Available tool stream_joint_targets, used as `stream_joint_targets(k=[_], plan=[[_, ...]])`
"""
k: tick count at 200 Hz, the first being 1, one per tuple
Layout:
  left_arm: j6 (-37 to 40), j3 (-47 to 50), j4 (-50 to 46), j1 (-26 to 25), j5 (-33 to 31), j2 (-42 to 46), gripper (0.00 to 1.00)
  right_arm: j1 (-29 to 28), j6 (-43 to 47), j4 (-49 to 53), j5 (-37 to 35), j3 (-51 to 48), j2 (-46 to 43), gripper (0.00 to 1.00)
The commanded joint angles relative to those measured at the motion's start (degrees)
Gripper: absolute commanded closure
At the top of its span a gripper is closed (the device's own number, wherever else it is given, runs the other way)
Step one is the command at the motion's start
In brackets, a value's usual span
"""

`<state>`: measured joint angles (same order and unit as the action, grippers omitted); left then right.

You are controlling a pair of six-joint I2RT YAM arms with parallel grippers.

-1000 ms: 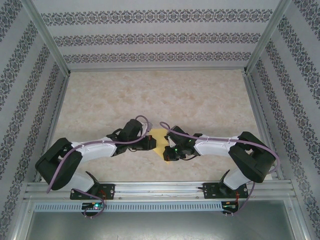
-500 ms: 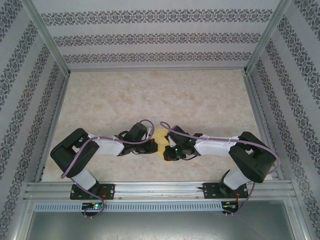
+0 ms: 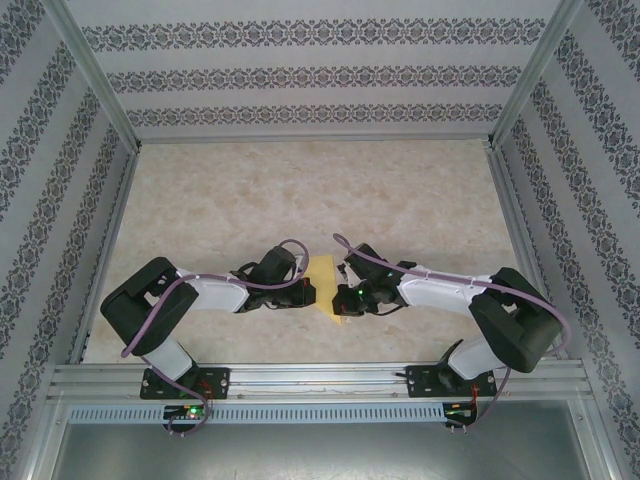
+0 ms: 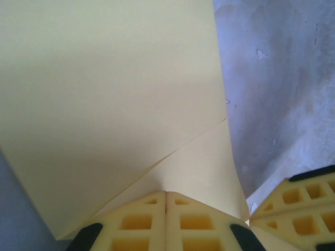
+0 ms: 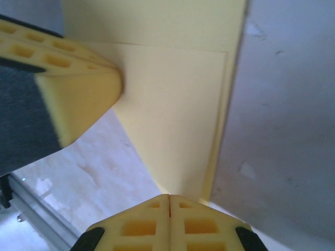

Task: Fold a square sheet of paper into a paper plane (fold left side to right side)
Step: Third fold the triangle at the center of the table.

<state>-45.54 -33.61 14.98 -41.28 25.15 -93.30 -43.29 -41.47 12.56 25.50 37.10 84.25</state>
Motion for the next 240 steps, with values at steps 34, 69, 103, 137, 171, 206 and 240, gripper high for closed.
stream_joint_targets(k=[34,69,103,137,171,206,240], plan=[[-0.68,0.13,-6.44,-1.08,-3.85,-1.44,1.0,-2.14,-5.39,-8.34,2.02,0.73,2.94,1.0],[-0.51,-0.32,-6.63,-1.17,-3.79,-2.48,1.0,-2.77,-5.98,-10.62,0.49,2.74,6.55,1.0],[-0.52,-0.04,-6.1,-1.26,-3.96,-2.85,1.0,-2.58,-5.71,-11.68,-0.54,4.23,8.36,1.0],[-0.59,0.14,-6.46,-1.26,-4.12,-2.94,1.0,-2.24,-5.2,-11.68,-0.8,4.92,10.35,1.0],[-0.32,-0.03,-6.94,-1.24,-4.49,-3.02,1.0,-1.98,-5.76,-11.31,-1.24,3.04,11.38,1.0],[0.09,-0.45,-8.3,-1.28,-5.21,-3.2,1.0,-1.89,-6.24,-9.2,-1.24,0.34,10.26,1.0],[0.13,-0.67,-8.28,-1.26,-5.23,-3.36,1.0,-1.8,-6.36,-7.72,-1.33,-2.88,8.46,1.0]])
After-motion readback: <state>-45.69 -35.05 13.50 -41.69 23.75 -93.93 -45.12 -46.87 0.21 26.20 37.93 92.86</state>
